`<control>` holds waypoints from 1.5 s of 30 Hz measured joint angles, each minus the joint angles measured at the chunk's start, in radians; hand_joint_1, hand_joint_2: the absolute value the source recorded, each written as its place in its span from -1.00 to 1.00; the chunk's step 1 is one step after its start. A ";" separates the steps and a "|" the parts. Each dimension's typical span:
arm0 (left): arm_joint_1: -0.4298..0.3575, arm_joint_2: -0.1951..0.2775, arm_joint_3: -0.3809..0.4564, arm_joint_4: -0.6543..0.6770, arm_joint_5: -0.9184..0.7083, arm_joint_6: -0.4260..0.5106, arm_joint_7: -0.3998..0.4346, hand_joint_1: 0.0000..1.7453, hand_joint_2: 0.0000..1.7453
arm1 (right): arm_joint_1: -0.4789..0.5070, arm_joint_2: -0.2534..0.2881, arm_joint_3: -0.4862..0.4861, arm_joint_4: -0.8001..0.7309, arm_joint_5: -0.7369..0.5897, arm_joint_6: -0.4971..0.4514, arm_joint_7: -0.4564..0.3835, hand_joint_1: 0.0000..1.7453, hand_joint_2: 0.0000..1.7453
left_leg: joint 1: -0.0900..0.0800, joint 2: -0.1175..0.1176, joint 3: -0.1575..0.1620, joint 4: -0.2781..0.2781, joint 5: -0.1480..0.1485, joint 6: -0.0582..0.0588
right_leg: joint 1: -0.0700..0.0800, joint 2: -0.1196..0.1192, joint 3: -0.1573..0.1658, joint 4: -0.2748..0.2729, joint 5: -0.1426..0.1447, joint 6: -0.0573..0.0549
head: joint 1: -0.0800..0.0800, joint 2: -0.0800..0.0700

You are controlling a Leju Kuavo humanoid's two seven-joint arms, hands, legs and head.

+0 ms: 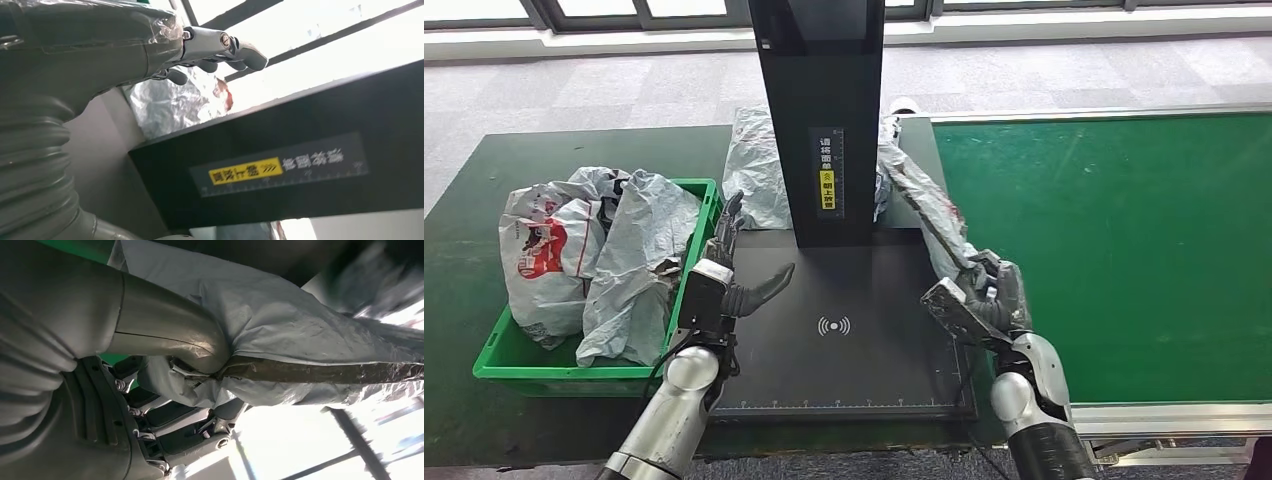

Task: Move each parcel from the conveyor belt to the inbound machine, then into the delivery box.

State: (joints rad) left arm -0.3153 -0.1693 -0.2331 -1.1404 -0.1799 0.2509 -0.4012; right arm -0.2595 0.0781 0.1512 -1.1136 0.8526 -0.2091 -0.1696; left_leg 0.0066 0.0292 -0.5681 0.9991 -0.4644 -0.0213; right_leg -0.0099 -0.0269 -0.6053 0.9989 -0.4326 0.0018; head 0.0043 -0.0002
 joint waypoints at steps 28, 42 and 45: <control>-0.021 0.026 -0.042 -0.018 0.009 0.066 -0.029 -1.00 1.00 | -0.072 -0.057 0.551 0.110 -0.192 0.335 0.009 -1.00 1.00 | -0.001 -0.003 0.000 0.001 0.000 0.001 | -0.001 -0.003 0.001 -0.002 0.001 0.001 | 0.000 0.000; 0.055 0.042 -0.031 -0.091 -0.035 0.158 -0.039 -1.00 1.00 | -0.118 -0.071 0.563 0.134 -0.279 0.104 -0.057 -1.00 1.00 | -0.001 -0.002 0.002 0.001 0.000 0.001 | -0.001 -0.002 0.002 -0.002 0.001 0.001 | 0.000 0.000; 0.067 0.039 -0.027 -0.104 -0.056 0.184 -0.046 -1.00 1.00 | -0.083 -0.071 0.519 0.064 -0.308 -0.012 -0.124 -1.00 1.00 | -0.001 -0.002 0.001 0.001 0.000 0.001 | -0.001 -0.002 0.002 -0.002 0.001 0.001 | 0.000 0.000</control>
State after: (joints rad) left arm -0.2487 -0.1303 -0.2599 -1.2441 -0.2359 0.4352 -0.4469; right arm -0.3424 0.0072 0.6706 -1.0501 0.5443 -0.2208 -0.2939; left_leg 0.0056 0.0268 -0.5669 0.9999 -0.4643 -0.0205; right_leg -0.0107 -0.0293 -0.6033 0.9972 -0.4321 0.0029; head 0.0043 -0.0001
